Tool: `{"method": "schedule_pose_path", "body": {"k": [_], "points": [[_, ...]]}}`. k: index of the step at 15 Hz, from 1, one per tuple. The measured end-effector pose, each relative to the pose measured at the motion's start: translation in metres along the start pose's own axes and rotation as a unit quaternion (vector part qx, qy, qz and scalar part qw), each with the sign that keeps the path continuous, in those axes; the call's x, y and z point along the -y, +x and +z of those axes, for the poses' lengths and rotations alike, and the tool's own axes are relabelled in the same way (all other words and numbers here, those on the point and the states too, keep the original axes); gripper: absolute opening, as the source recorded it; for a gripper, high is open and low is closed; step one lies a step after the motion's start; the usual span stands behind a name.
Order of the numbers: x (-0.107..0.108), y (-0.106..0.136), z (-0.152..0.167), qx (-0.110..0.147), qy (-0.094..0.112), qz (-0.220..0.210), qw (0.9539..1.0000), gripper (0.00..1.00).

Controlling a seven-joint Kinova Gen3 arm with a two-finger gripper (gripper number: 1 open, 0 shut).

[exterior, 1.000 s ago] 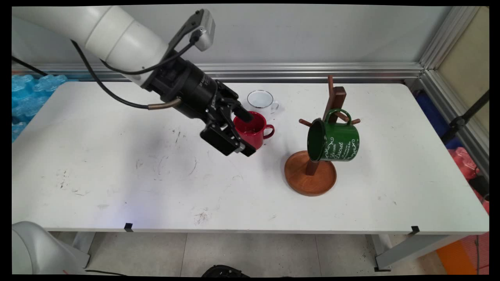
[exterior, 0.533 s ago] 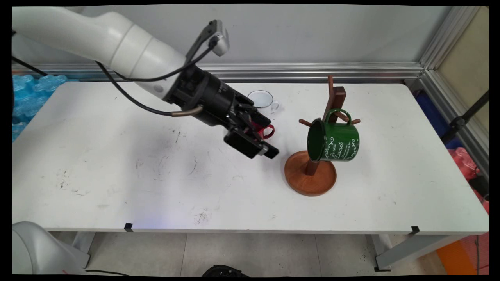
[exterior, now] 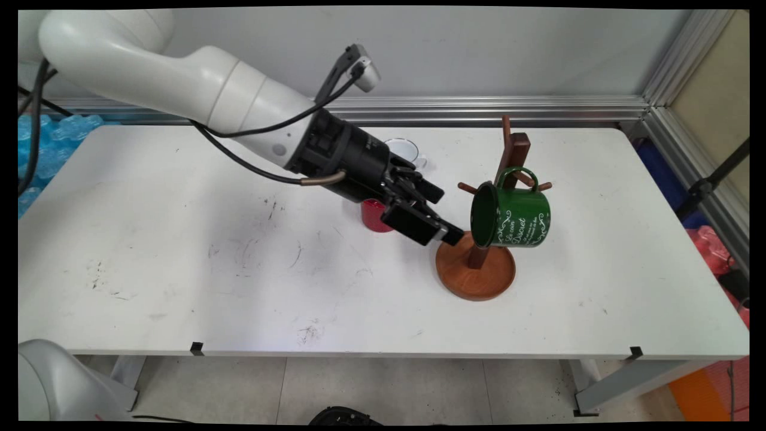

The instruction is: Pick up the green mug from the rack

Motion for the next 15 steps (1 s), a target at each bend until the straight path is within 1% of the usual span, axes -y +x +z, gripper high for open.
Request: {"method": "schedule_pose_path", "body": {"k": [7,15], "points": [[0.003,0.002,0.023,-0.025,-0.009,-0.028,0.9993,1.00],[0.007,0.002,0.047,-0.043,-0.017,-0.055,0.9974,1.00]]}}
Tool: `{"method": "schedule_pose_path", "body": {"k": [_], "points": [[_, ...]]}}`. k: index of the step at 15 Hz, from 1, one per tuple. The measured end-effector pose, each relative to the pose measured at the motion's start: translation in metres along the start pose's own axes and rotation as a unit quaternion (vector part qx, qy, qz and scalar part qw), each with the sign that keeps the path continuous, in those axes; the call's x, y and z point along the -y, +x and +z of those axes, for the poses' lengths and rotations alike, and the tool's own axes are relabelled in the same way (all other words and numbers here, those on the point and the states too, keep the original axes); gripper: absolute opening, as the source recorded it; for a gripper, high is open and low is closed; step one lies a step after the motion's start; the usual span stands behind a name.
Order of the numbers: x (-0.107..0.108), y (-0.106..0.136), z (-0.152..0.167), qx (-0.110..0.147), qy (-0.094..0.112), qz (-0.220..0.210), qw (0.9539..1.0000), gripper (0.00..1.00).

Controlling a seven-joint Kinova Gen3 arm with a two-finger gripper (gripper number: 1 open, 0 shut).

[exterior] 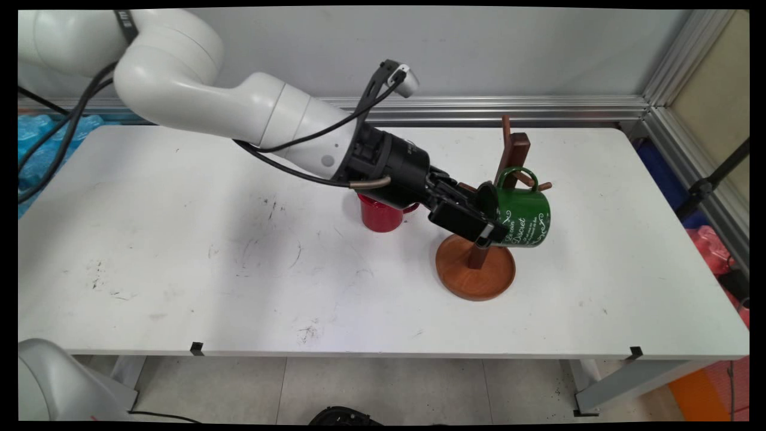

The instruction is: Pick up the green mug from the rack

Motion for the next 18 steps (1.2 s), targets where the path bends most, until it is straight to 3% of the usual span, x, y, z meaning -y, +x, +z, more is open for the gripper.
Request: {"method": "schedule_pose_path", "body": {"k": [12,13,18], "points": [[0.002,-0.004,0.022,-0.008,-0.009,-0.021,0.9997,1.00],[0.002,-0.004,0.022,-0.008,-0.009,-0.021,0.9997,0.00],[0.001,-0.006,0.026,-0.008,-0.009,-0.026,0.9996,0.00]]}}
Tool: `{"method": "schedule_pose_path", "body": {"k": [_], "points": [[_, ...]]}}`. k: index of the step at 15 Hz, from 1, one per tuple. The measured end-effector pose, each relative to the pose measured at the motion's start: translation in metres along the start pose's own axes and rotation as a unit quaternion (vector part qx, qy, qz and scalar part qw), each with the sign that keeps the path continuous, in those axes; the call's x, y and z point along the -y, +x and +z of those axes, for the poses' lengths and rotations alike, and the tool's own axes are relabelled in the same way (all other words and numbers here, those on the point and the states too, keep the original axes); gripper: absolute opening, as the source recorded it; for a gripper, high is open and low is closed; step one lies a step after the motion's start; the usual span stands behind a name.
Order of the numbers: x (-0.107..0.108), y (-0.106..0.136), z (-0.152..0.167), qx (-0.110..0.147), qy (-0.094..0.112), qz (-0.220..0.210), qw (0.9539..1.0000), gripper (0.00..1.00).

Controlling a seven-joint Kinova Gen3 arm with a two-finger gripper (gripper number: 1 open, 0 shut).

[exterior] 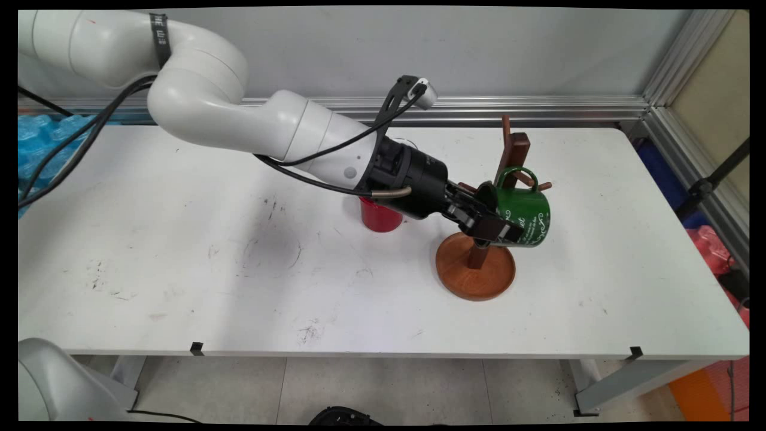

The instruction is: Pick up the green mug from the rack, then place the picked object on the table

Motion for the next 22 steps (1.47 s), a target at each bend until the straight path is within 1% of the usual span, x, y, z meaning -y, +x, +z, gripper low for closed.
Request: {"method": "schedule_pose_path", "body": {"k": [12,22], "points": [[-0.010,-0.003,0.000,0.006,-0.015,-0.003,0.9999,0.00],[-0.025,0.001,-0.010,0.010,-0.031,0.004,0.9994,0.00]]}}
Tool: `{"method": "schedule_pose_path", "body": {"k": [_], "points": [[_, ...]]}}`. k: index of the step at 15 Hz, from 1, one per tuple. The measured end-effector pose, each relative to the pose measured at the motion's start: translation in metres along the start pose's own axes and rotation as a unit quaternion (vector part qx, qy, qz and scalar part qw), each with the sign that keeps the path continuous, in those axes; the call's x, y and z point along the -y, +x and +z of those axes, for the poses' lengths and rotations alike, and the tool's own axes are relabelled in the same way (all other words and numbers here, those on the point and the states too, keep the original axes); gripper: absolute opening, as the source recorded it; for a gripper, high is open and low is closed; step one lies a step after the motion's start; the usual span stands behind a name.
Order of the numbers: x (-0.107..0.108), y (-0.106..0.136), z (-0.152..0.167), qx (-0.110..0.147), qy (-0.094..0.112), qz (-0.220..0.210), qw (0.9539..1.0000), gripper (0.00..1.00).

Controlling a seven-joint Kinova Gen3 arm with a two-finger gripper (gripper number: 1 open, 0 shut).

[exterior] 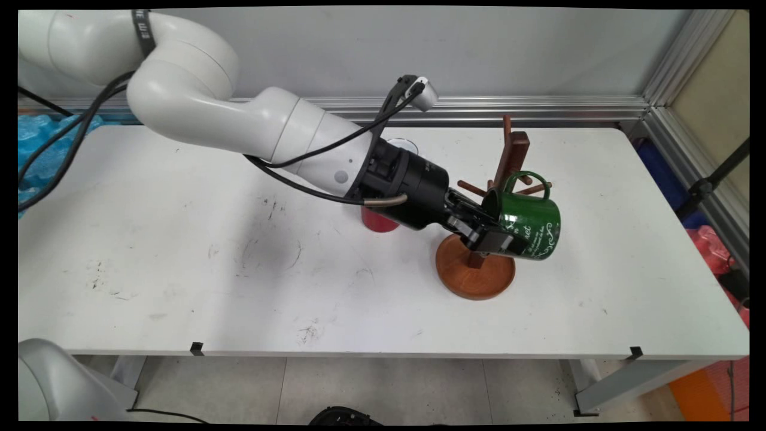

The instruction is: Place the picked object on the table

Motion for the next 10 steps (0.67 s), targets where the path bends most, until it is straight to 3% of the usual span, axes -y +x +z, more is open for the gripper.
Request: {"method": "schedule_pose_path", "body": {"k": [10], "points": [[-0.021,0.008,-0.013,0.004,-0.016,0.010,0.9998,0.00]]}}
